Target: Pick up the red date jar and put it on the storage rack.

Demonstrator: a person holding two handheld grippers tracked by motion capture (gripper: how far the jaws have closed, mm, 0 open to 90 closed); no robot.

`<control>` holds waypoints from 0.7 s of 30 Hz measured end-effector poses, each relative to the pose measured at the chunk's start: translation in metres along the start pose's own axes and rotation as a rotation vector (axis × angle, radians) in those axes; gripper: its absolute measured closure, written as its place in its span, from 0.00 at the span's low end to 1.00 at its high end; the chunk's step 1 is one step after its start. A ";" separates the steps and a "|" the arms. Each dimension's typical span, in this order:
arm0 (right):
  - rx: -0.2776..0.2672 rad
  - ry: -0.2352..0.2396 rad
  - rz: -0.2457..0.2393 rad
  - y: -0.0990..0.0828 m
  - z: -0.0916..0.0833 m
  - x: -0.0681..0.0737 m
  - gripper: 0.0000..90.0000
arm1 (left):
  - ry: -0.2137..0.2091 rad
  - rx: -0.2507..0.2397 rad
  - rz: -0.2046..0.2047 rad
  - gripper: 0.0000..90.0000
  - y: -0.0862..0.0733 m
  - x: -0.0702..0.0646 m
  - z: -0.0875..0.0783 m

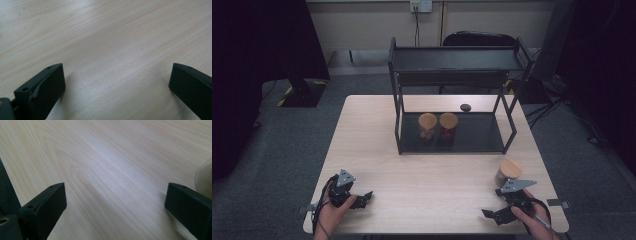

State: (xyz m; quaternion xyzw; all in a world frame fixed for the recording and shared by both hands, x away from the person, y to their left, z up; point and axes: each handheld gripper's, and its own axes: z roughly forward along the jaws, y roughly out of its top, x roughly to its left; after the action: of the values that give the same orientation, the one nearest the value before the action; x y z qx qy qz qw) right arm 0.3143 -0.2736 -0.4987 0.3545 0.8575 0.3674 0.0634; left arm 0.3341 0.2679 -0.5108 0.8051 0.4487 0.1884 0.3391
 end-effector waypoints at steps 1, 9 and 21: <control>0.001 -0.002 -0.001 -0.001 -0.001 -0.001 0.03 | 0.000 0.000 0.000 0.00 0.000 0.000 0.000; 0.013 -0.035 -0.017 -0.007 -0.009 -0.006 0.03 | 0.000 0.000 -0.001 0.00 0.000 0.000 0.000; 0.024 -0.087 -0.015 -0.016 -0.019 -0.017 0.03 | 0.000 0.000 -0.001 0.00 0.000 0.000 0.000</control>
State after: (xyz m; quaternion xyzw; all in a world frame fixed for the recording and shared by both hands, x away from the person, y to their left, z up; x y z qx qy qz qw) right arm 0.3111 -0.3037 -0.4979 0.3646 0.8608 0.3409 0.0991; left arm 0.3341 0.2678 -0.5108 0.8049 0.4489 0.1883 0.3393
